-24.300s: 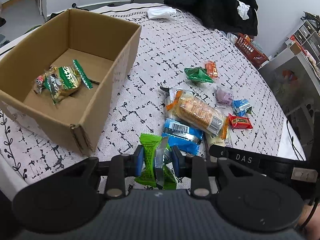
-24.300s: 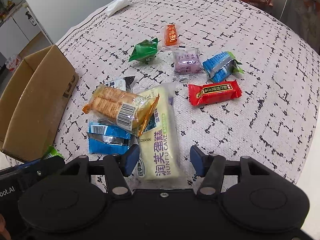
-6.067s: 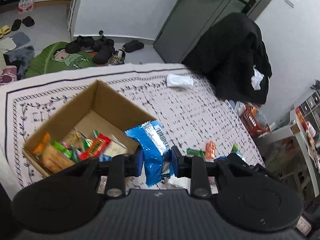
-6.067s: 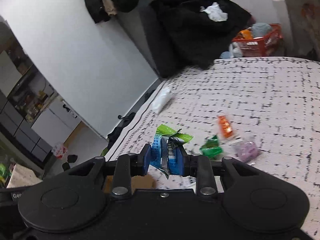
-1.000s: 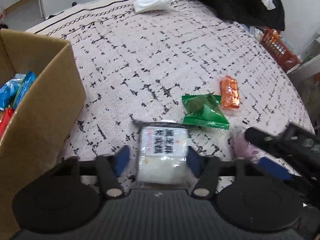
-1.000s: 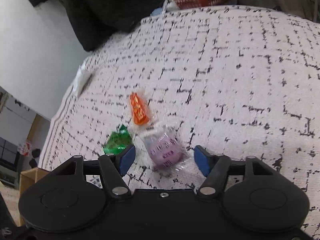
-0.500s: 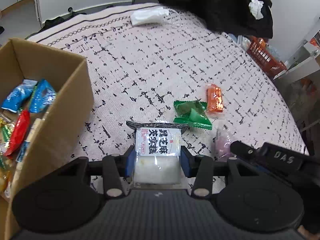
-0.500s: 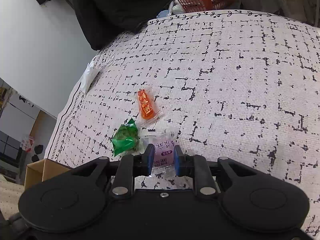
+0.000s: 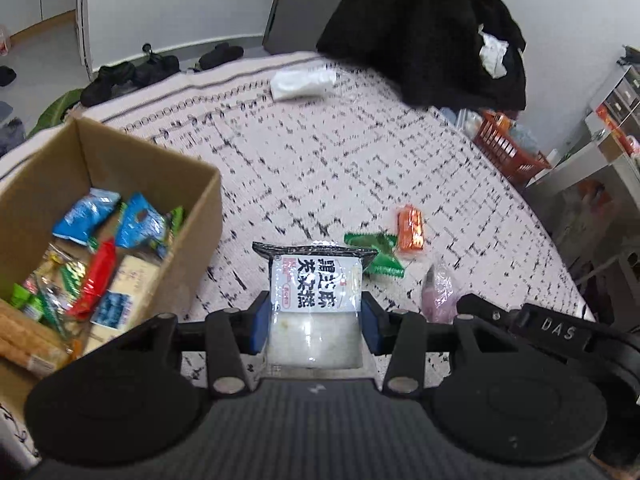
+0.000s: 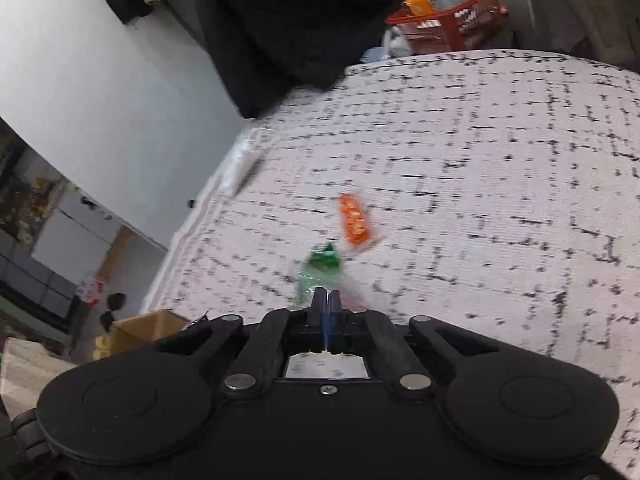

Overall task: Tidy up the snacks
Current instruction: 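Lift the white pack and pink candy and carry both over the box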

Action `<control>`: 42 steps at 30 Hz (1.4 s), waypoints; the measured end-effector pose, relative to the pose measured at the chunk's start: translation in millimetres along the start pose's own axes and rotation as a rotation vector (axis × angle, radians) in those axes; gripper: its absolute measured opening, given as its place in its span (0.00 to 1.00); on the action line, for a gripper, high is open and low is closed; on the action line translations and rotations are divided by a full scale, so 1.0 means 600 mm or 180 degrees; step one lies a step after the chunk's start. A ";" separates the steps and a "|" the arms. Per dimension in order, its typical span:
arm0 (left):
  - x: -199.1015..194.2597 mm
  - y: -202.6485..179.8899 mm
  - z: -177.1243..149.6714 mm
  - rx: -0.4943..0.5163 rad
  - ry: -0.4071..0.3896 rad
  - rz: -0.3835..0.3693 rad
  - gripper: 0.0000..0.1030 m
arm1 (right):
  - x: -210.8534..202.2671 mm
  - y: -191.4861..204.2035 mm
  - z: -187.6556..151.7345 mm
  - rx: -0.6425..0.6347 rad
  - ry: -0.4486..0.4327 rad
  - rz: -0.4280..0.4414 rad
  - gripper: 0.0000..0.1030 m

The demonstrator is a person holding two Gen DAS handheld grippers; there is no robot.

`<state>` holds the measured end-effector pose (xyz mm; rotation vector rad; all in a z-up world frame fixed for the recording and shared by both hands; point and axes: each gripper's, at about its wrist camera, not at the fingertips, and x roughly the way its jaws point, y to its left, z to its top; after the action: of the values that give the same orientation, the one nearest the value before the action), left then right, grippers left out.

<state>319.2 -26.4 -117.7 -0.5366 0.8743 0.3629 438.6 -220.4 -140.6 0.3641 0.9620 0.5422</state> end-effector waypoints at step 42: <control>-0.043 0.260 0.089 -0.0647 -0.0113 0.0355 0.44 | 0.115 0.106 -0.047 -0.0638 0.0373 -0.0429 0.27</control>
<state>258.1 128.8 -115.1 -0.6685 0.8397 0.5655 428.9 -127.1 -168.3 0.0876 1.0268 0.5358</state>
